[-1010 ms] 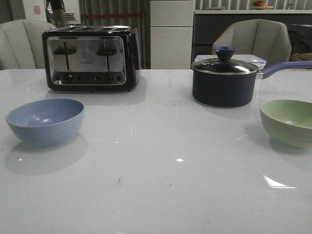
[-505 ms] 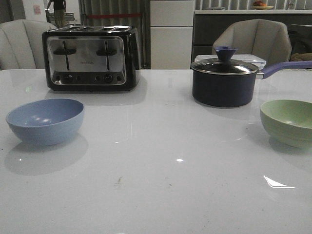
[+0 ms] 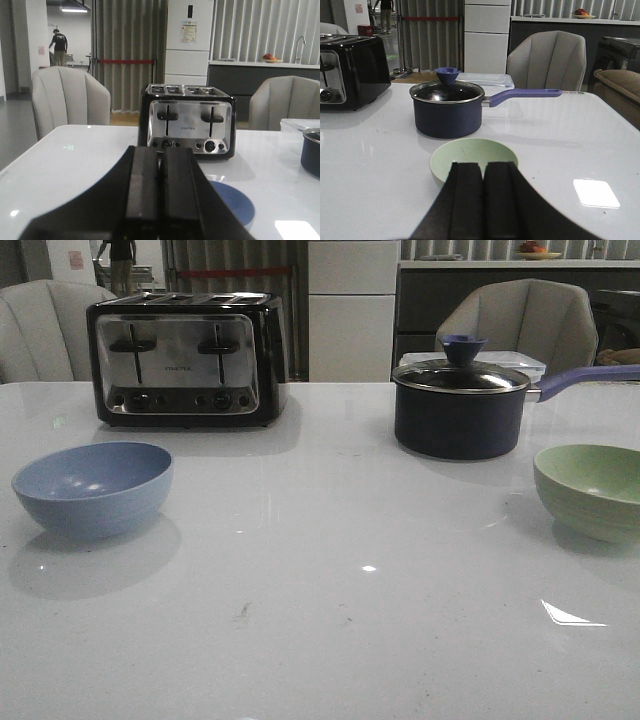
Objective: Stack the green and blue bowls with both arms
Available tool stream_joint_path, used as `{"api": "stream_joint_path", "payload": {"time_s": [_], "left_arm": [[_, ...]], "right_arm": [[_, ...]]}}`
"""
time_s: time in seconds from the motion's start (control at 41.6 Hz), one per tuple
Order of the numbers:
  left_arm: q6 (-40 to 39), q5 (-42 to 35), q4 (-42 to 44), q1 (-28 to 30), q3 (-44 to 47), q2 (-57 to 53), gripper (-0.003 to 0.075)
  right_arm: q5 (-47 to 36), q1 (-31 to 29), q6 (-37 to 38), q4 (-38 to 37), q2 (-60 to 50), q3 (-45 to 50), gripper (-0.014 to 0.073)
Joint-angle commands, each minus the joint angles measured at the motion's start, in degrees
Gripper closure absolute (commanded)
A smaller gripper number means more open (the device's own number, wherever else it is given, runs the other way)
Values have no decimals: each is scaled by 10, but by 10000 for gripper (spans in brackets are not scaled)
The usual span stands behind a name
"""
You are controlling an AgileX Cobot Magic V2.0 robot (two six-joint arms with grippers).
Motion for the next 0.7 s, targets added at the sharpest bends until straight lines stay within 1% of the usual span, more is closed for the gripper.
{"api": "stream_joint_path", "payload": {"time_s": [0.0,0.144,0.337,0.553,0.674], "left_arm": [[-4,-69,1,0,-15,-12,627],[-4,-56,3,0,-76,-11,627],[-4,-12,3,0,-179,3,627],[-4,80,3,0,-295,72,627],[-4,151,3,0,-345,122,627]], "right_arm": [[-48,-3,0,4,-11,-35,542],[-14,-3,0,4,-11,-106,542],[64,-3,0,4,25,-227,542],[149,-3,0,3,113,-336,542],[213,-3,0,3,170,-379,542]]}}
